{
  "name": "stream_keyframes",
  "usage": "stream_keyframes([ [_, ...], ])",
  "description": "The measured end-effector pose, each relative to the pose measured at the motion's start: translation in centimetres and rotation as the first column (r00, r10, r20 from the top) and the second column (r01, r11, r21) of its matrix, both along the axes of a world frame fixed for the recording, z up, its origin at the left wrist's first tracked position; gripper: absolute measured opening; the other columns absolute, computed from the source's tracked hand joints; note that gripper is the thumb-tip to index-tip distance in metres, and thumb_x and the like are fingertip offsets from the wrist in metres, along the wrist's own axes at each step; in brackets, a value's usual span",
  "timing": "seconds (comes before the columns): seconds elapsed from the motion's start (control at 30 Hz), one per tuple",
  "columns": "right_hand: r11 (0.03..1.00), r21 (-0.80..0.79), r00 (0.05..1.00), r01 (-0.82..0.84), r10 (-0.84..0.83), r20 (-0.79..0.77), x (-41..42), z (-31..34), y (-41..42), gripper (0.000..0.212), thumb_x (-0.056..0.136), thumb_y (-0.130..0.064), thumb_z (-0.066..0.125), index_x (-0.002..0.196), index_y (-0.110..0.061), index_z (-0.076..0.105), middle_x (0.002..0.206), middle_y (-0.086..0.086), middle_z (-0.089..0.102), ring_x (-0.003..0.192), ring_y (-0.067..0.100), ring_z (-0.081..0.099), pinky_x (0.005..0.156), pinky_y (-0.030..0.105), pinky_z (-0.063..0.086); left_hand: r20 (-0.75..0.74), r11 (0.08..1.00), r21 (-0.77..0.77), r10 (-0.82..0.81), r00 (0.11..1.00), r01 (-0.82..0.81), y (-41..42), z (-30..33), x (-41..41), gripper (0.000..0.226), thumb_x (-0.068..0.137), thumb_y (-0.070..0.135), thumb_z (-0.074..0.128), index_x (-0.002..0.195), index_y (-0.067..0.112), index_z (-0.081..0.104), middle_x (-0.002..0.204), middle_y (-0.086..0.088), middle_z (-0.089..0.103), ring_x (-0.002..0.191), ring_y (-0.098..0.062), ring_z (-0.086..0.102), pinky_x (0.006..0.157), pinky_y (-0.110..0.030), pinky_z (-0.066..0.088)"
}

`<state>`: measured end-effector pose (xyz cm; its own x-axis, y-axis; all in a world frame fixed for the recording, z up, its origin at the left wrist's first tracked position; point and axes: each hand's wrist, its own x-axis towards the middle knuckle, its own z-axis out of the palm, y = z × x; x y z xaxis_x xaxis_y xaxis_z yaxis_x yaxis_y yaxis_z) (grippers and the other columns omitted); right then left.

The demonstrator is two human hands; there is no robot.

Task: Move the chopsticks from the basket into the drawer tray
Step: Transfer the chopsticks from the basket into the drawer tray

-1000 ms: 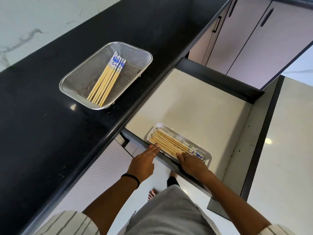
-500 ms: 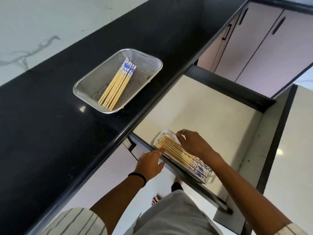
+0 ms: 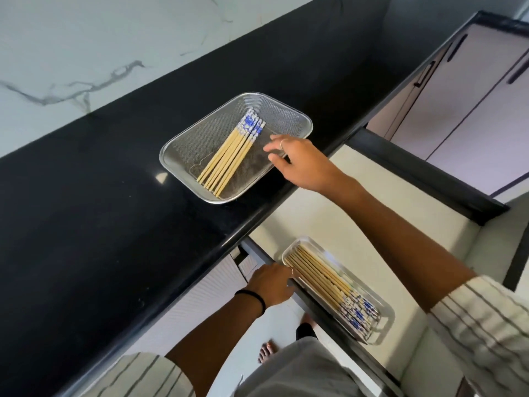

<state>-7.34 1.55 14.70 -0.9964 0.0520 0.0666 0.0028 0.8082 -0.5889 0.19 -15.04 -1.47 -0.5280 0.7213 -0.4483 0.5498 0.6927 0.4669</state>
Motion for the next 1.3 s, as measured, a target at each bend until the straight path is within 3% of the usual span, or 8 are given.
stream_keyframes([
  [0.17, 0.994, 0.081, 0.994, -0.074, 0.068, 0.08, -6.2, -0.3, -0.5, 0.029, 0.095, -0.024, 0.053, 0.122, -0.019, 0.062, 0.125, 0.006, 0.063, 0.115, 0.021, 0.058, 0.097, 0.031, 0.045, 0.114, 0.998, 0.032, 0.046, 0.992, -0.05, -0.1, 0.0, -0.8, 0.039, 0.093, 0.027, 0.054, 0.132, 0.027, 0.054, 0.121, -0.011, 0.065, 0.113, -0.027, 0.059, 0.094, -0.035, 0.049],
  [0.4, 0.938, 0.224, 0.938, -0.265, 0.197, 0.287, -11.6, -2.5, -1.9, 0.038, 0.087, -0.01, 0.061, 0.124, -0.018, 0.055, 0.136, 0.001, 0.046, 0.124, 0.02, 0.047, 0.101, 0.031, 0.038, 0.155, 0.996, 0.05, 0.067, 0.986, -0.076, -0.6, -0.2, -1.1, 0.037, 0.093, 0.028, 0.053, 0.13, 0.031, 0.055, 0.126, -0.006, 0.064, 0.115, -0.025, 0.06, 0.096, -0.033, 0.048],
  [0.73, 0.749, 0.523, 0.913, -0.407, 0.341, 0.223, -12.4, -2.7, -2.7, 0.042, 0.08, -0.002, 0.067, 0.118, -0.01, 0.052, 0.112, 0.003, 0.05, 0.088, 0.019, 0.053, 0.077, 0.036, 0.05, 0.176, 0.997, 0.051, 0.05, 0.983, -0.06, -0.7, -0.1, -1.3, 0.037, 0.094, 0.025, 0.05, 0.131, 0.028, 0.054, 0.128, -0.007, 0.062, 0.116, -0.026, 0.059, 0.095, -0.034, 0.048],
  [0.87, 0.701, 0.572, 0.904, -0.426, 0.355, 0.238, -12.4, -2.6, -2.7, 0.046, 0.084, 0.0, 0.061, 0.128, -0.011, 0.051, 0.131, 0.009, 0.051, 0.111, 0.026, 0.056, 0.095, 0.038, 0.048, 0.173, 0.997, 0.048, 0.047, 0.984, -0.056, -0.7, -0.1, -1.4, 0.038, 0.094, 0.025, 0.049, 0.132, 0.029, 0.053, 0.129, -0.008, 0.062, 0.116, -0.026, 0.058, 0.095, -0.034, 0.048],
  [0.97, 0.665, 0.585, 0.885, -0.464, 0.372, 0.279, -12.2, -3.0, -2.6, 0.037, 0.085, 0.005, 0.056, 0.12, -0.007, 0.056, 0.124, 0.009, 0.054, 0.1, 0.023, 0.059, 0.091, 0.037, 0.05, 0.177, 0.997, 0.048, 0.048, 0.983, -0.058, -0.7, -0.2, -1.4, 0.038, 0.094, 0.025, 0.049, 0.132, 0.029, 0.053, 0.13, -0.008, 0.061, 0.117, -0.026, 0.058, 0.096, -0.035, 0.048],
  [1.1, 0.592, 0.653, 0.877, -0.472, 0.394, 0.276, -12.1, -2.5, -2.3, 0.038, 0.086, 0.003, 0.055, 0.123, -0.009, 0.056, 0.12, 0.006, 0.06, 0.108, 0.025, 0.059, 0.1, 0.041, 0.044, 0.169, 0.997, 0.053, 0.042, 0.985, -0.052, -0.9, -0.2, -1.4, 0.038, 0.095, 0.025, 0.051, 0.132, 0.029, 0.052, 0.132, -0.007, 0.06, 0.118, -0.025, 0.058, 0.097, -0.035, 0.048],
  [1.2, 0.577, 0.724, 0.905, -0.378, 0.394, 0.158, -11.6, -1.4, -2.0, 0.04, 0.085, 0.005, 0.052, 0.124, -0.005, 0.051, 0.109, 0.01, 0.064, 0.103, 0.029, 0.06, 0.105, 0.043, 0.034, 0.156, 0.997, 0.056, 0.039, 0.987, -0.048, -1.0, -0.3, -1.3, 0.038, 0.095, 0.026, 0.051, 0.132, 0.031, 0.052, 0.131, -0.007, 0.06, 0.118, -0.025, 0.057, 0.099, -0.036, 0.049],
  [1.3, 0.659, 0.701, 0.933, -0.273, 0.36, 0.025, -9.7, 0.4, -1.7, 0.047, 0.081, 0.009, 0.05, 0.126, -0.006, 0.046, 0.114, 0.013, 0.062, 0.108, 0.032, 0.058, 0.107, 0.042, 0.033, 0.155, 0.997, 0.065, 0.042, 0.987, -0.052, -1.0, -0.3, -1.2, 0.039, 0.094, 0.026, 0.052, 0.133, 0.032, 0.052, 0.129, -0.007, 0.061, 0.117, -0.026, 0.058, 0.099, -0.038, 0.05],
])
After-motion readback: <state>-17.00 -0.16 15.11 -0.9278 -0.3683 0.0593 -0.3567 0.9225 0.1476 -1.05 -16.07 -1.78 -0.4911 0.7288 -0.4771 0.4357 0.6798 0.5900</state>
